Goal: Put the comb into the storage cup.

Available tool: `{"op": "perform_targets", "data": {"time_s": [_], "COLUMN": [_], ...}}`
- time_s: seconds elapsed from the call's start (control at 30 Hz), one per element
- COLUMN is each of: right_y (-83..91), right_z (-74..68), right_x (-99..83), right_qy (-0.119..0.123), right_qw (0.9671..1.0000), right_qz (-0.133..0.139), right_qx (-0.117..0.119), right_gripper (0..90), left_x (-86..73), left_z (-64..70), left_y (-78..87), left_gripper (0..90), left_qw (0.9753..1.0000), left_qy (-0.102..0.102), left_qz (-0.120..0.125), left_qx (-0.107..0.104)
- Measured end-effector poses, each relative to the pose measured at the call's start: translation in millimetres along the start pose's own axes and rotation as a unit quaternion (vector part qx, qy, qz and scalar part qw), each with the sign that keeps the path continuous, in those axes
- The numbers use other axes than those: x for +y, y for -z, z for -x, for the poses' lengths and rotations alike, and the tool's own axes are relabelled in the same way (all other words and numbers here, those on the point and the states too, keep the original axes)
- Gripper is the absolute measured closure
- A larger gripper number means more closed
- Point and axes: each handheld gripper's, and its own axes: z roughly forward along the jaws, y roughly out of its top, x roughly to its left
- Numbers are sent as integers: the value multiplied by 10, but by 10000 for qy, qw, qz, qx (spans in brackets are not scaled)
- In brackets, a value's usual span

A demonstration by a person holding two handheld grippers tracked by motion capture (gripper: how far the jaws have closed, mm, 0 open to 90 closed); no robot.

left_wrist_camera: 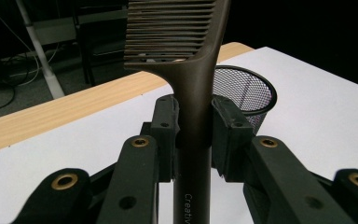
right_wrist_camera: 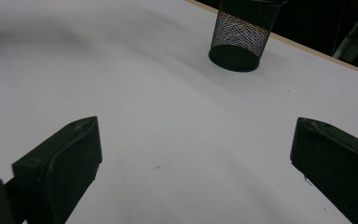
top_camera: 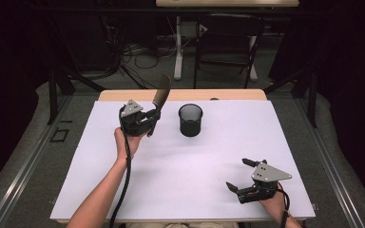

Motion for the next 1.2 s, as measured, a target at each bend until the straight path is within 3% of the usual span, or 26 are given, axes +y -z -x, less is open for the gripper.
{"op": "perform_targets", "data": {"time_s": [1.2], "right_y": [-6], "right_z": [-1], "right_x": [0], "right_qy": [4], "right_qw": [10000], "right_qz": [-2], "right_qx": [5], "right_gripper": [16], "left_x": [176], "left_z": [66], "left_y": [-155], "left_gripper": [726], "left_qw": [9999], "left_qy": [0], "left_qz": [149], "left_qx": [-65]}}
